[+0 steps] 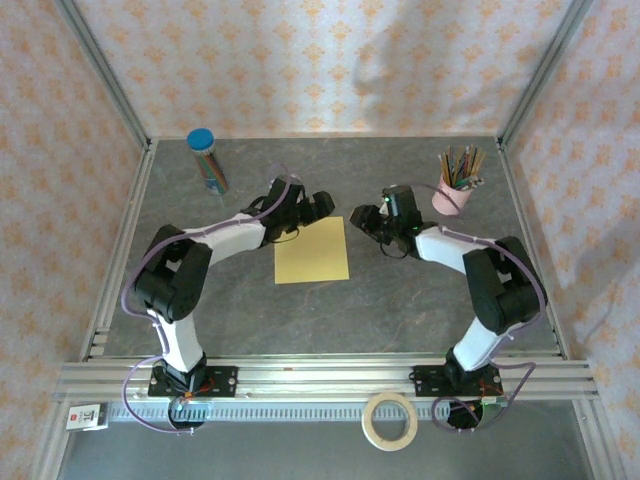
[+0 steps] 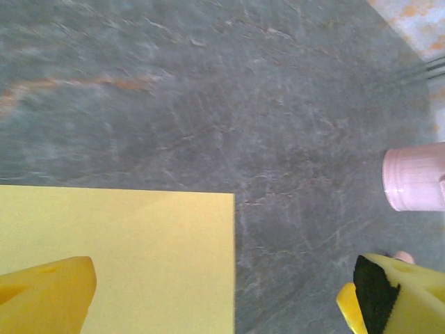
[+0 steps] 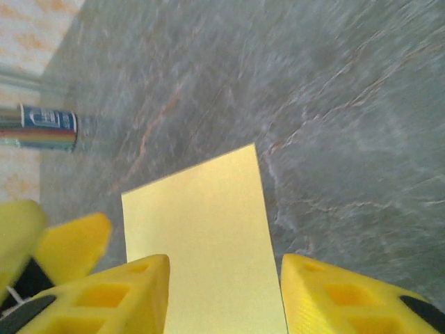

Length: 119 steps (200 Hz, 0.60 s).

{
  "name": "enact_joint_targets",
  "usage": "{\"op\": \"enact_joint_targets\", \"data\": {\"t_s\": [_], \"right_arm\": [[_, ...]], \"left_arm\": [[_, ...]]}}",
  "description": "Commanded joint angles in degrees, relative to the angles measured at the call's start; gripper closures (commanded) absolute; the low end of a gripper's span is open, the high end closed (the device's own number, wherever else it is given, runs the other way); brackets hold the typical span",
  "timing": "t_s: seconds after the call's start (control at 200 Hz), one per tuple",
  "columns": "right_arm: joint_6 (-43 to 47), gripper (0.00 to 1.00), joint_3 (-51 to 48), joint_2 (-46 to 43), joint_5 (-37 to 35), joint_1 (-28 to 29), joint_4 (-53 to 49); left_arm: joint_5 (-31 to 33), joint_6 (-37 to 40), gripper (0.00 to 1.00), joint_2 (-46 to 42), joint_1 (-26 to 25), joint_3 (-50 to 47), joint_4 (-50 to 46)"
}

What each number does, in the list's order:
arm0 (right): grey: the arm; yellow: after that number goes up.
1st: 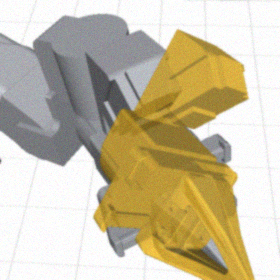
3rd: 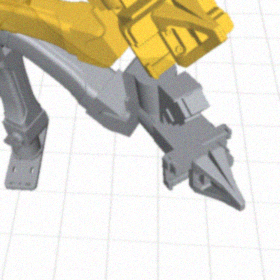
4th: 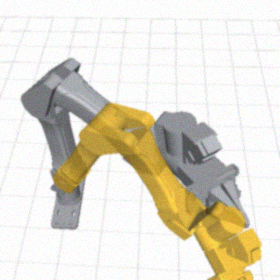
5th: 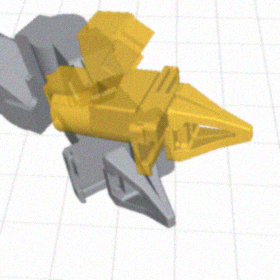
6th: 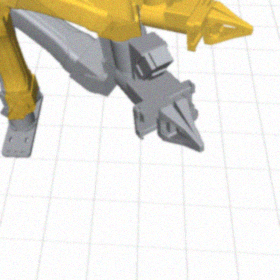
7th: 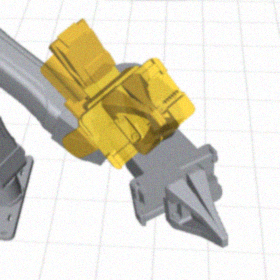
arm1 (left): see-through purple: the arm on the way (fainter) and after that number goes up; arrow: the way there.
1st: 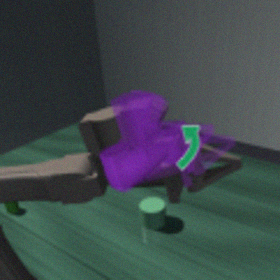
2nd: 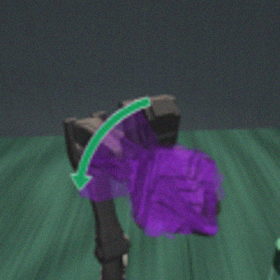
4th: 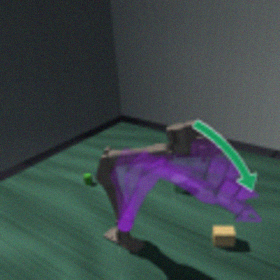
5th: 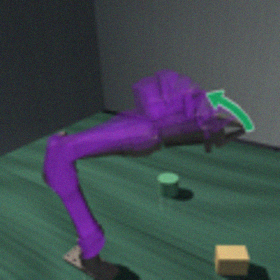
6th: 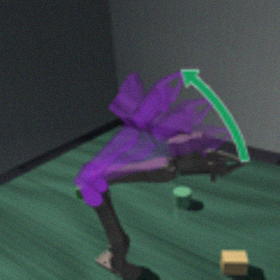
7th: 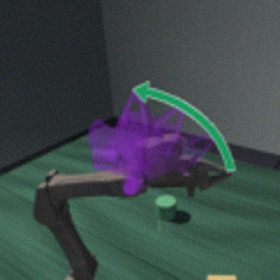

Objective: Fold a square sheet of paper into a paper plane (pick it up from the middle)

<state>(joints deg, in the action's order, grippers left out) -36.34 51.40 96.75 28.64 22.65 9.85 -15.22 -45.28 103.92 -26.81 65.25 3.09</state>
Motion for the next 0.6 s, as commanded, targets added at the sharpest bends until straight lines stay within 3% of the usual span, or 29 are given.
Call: {"op": "enact_joint_targets", "data": {"t_s": [0.0, 0.225, 0.591], "right_arm": [[-0.47, 0.64, 3.92, 3.92, 2.08, 1.84, -4.19], [-0.56, 0.69, 7.79, 10.18, 3.43, 3.40, -6.34], [-1.96, 0.75, 10.68, 14.94, -2.70, 6.09, -11.50]], "left_arm": [[4.47, 4.85, 0.03, -0.73, 0.35, 2.01, -11.88], [4.81, 4.79, 0.03, 0.40, 0.35, 2.51, -15.62], [5.02, 4.23, 0.04, 1.90, 0.22, 1.57, -16.84]]}}
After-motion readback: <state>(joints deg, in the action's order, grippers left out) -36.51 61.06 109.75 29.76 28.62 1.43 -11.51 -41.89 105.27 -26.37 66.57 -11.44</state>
